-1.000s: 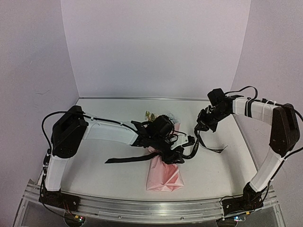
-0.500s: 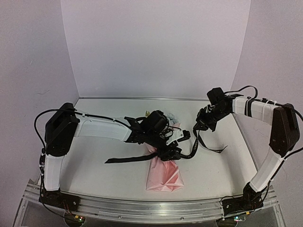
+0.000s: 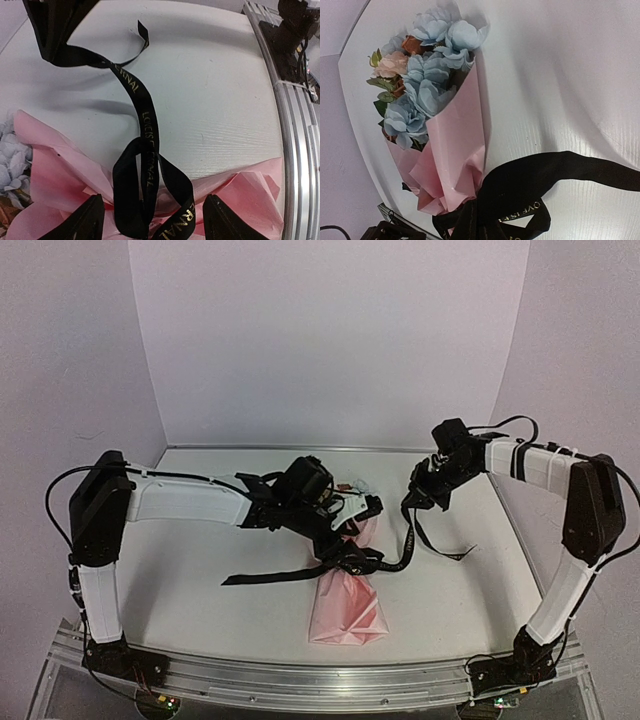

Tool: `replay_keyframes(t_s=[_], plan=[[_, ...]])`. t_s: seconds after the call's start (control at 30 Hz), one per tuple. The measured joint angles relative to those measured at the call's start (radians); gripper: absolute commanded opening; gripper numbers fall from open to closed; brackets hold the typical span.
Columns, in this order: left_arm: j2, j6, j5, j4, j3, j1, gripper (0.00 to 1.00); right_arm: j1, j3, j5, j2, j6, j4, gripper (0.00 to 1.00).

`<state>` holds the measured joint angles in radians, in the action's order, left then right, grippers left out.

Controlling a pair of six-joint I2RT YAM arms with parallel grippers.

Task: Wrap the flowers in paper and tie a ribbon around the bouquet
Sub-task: Cross the ribbon over the folded bouquet.

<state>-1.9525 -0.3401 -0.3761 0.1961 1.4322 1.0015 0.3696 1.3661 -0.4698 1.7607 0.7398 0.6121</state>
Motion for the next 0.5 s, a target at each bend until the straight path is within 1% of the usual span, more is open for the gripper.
replay_keyframes(t_s=[0.1,0.2,0.27,0.4,0.5], plan=[[0.059,0.009,-0.009,-0.043,-0.050,-0.026,0.66,0.005,0.090,-0.039,0.065,-0.009,0.013,0.00],[0.109,0.006,-0.018,-0.086,-0.090,-0.074,0.65,0.023,0.208,-0.106,0.145,-0.021,-0.005,0.00],[0.134,-0.005,-0.025,-0.122,-0.113,-0.111,0.65,0.048,0.260,-0.160,0.169,-0.037,-0.019,0.00],[0.154,-0.032,-0.071,-0.205,-0.152,-0.181,0.66,0.108,0.297,-0.282,0.168,-0.067,-0.030,0.00],[0.154,-0.049,-0.117,-0.236,-0.154,-0.219,0.66,0.148,0.298,-0.371,0.165,-0.086,-0.032,0.00]])
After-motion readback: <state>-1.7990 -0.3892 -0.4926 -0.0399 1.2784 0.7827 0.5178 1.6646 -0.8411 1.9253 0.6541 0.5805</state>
